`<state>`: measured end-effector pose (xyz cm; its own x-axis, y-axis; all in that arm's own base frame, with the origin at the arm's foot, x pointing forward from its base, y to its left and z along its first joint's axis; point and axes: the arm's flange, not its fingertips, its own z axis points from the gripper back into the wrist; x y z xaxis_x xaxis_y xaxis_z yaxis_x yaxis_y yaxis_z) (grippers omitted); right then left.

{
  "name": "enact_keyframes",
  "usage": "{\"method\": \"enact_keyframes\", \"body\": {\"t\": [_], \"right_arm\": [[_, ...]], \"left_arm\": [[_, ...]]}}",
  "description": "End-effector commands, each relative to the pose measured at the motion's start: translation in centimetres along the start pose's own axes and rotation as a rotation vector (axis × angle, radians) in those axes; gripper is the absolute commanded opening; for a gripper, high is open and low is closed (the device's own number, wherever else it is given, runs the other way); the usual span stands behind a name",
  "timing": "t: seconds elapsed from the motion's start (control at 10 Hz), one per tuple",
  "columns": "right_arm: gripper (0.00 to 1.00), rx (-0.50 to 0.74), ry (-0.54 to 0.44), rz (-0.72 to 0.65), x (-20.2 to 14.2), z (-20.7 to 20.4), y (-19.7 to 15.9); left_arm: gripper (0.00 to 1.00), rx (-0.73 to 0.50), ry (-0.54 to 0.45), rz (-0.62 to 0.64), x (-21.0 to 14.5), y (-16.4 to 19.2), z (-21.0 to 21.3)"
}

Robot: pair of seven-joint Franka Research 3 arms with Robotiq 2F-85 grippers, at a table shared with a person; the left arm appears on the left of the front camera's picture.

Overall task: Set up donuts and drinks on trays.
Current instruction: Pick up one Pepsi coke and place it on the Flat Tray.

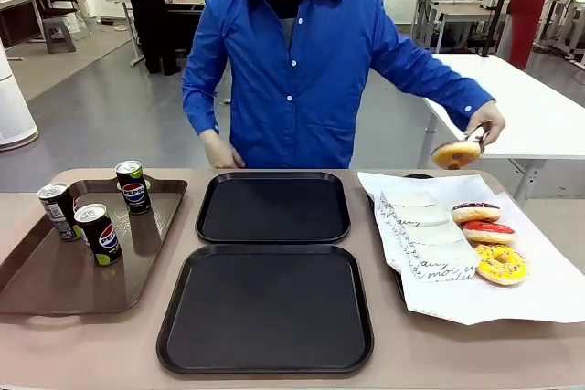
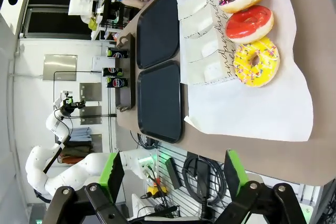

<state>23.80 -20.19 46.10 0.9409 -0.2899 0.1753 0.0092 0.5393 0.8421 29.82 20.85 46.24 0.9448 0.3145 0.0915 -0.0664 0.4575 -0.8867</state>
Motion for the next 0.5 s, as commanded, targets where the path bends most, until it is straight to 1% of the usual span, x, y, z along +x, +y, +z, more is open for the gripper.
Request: {"method": "enact_keyframes", "body": {"t": [0.0,0.3,0.4], "right_arm": [[1.00,0.003,0.000,-0.002,-0.5,-0.2,-0.2],[1.00,0.003,0.000,-0.002,-0.5,-0.2,-0.2],[1.00,0.003,0.000,-0.002,-0.5,-0.2,-0.2]], "left_arm": [[1.00,-0.012,-0.004,0.000,0.0,-0.1,0.0],[1.00,0.000,0.000,0.000,0.0,0.0,0.0],[1.00,0.143,-0.049,-0.053,0.1,-2.1,-1.2]]}}
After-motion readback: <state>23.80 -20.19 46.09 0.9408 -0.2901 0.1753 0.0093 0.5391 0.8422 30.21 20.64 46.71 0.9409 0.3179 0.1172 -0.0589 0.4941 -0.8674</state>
